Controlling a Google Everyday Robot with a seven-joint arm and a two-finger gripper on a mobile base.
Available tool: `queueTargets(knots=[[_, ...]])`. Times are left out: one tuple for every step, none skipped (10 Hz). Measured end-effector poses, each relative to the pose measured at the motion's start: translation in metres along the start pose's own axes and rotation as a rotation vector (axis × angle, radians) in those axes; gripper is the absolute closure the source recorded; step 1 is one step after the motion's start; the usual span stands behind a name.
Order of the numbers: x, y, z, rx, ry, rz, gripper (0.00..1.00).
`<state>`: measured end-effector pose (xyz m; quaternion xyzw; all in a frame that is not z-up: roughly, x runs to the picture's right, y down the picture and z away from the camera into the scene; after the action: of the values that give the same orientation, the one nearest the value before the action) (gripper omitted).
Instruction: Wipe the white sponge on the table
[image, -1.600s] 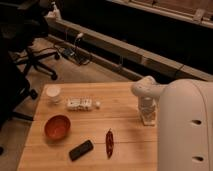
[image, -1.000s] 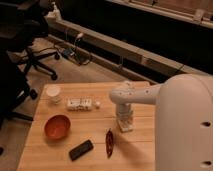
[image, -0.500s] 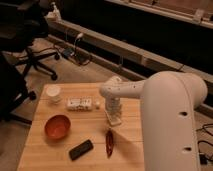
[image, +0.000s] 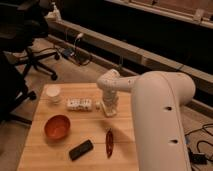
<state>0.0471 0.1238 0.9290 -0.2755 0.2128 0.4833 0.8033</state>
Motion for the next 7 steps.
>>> queueTargets(knots=[[-0.013,-0.008,-0.001,0.006,-0.005,0.022,0.82],[-0.02,-0.013,-0.001,0.009,-0.005,0.038,0.82],[-0.025,-0.018,-0.001,0.01,-0.004,0.053,0.82],[-0.033,-0.025,-0.001,0.007,-0.007,0.075,0.82],[-0.039,-0.032,-0.003,0.004,-0.01,0.095,0.82],[-0.042,-0.039,-0.003,0.003,-0.01,0.111,0.82],[-0.044,-0.044,-0.004,0.0,-0.011,0.124,0.82]])
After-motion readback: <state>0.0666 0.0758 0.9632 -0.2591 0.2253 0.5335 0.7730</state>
